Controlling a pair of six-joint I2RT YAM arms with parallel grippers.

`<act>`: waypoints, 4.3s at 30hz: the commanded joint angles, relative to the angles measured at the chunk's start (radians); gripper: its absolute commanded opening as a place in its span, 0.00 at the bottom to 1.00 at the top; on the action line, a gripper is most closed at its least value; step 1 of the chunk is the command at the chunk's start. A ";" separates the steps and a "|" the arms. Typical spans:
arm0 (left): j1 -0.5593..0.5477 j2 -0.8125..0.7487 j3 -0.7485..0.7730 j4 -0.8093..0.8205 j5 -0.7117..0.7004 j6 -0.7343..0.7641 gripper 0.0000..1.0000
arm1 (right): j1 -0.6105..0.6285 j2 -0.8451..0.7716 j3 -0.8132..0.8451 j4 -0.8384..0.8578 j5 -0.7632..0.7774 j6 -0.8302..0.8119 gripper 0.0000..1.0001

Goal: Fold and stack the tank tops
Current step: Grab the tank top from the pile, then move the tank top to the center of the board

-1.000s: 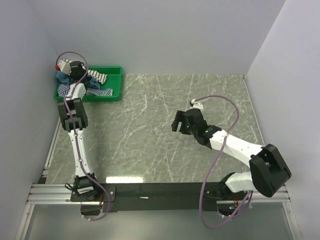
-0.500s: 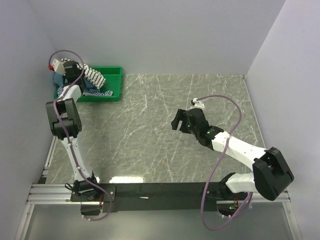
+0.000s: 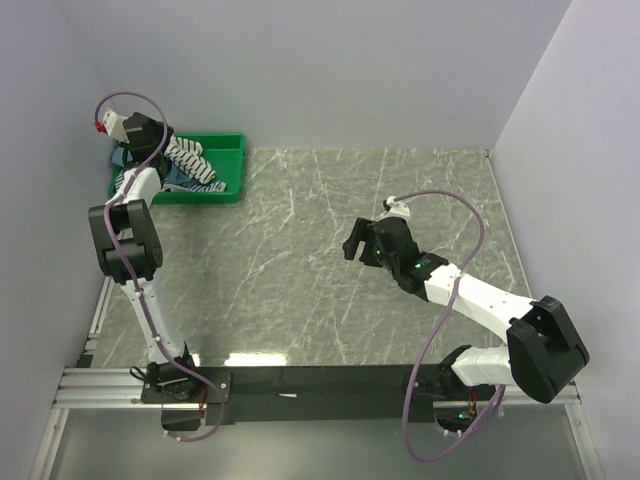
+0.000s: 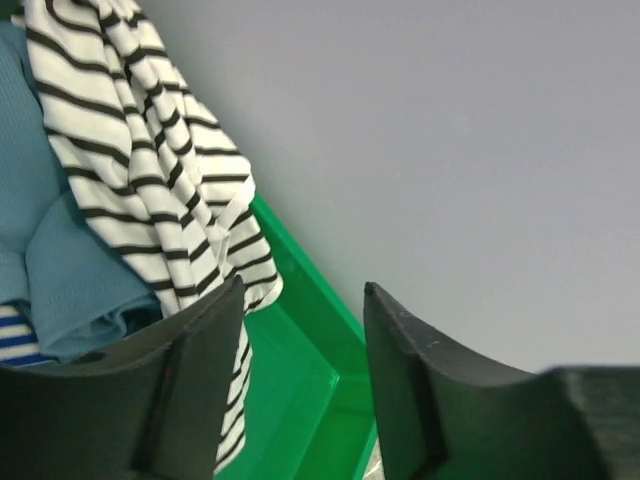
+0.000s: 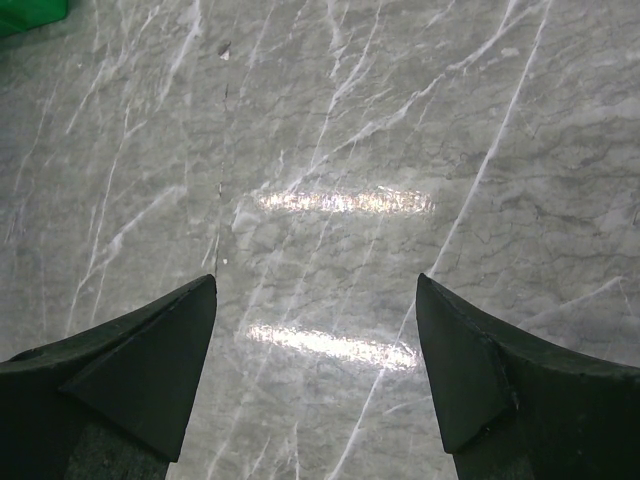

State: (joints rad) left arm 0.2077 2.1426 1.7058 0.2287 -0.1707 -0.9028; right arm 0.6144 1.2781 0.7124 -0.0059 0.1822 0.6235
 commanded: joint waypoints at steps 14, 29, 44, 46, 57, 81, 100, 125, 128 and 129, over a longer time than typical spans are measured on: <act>-0.022 0.273 0.429 -0.308 -0.245 -0.005 0.65 | -0.007 0.033 0.018 0.035 0.013 0.001 0.86; -0.017 0.241 0.304 -0.236 -0.360 0.016 0.66 | -0.007 0.073 0.029 0.033 -0.003 0.005 0.86; 0.002 0.313 0.451 -0.403 -0.432 0.051 0.77 | -0.007 0.093 0.033 0.041 -0.027 0.012 0.85; 0.005 0.330 0.463 -0.420 -0.434 0.042 0.76 | -0.007 0.093 0.035 0.038 -0.029 0.008 0.85; 0.018 0.410 0.491 -0.385 -0.360 0.036 0.55 | -0.012 0.106 0.033 0.041 -0.033 0.012 0.85; 0.022 0.109 0.310 0.004 -0.050 0.064 0.00 | -0.018 0.106 0.038 0.041 -0.043 0.010 0.84; -0.183 -0.325 0.160 0.100 0.160 0.162 0.00 | -0.054 -0.103 0.068 0.017 0.063 0.009 0.84; -0.614 -0.975 -0.986 -0.225 0.096 -0.150 0.65 | -0.027 -0.470 -0.192 -0.157 0.039 0.085 0.84; -0.628 -1.016 -1.032 -0.370 0.082 -0.146 0.62 | 0.048 -0.381 -0.206 -0.106 0.036 0.102 0.83; -0.639 -1.042 -1.052 -0.385 0.100 -0.146 0.60 | 0.094 -0.350 -0.199 -0.089 0.043 0.110 0.82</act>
State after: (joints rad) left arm -0.4095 1.1767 0.6727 -0.0937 -0.0578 -1.0576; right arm 0.6334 0.8619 0.5011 -0.1608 0.2356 0.7021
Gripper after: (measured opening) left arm 0.611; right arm 0.831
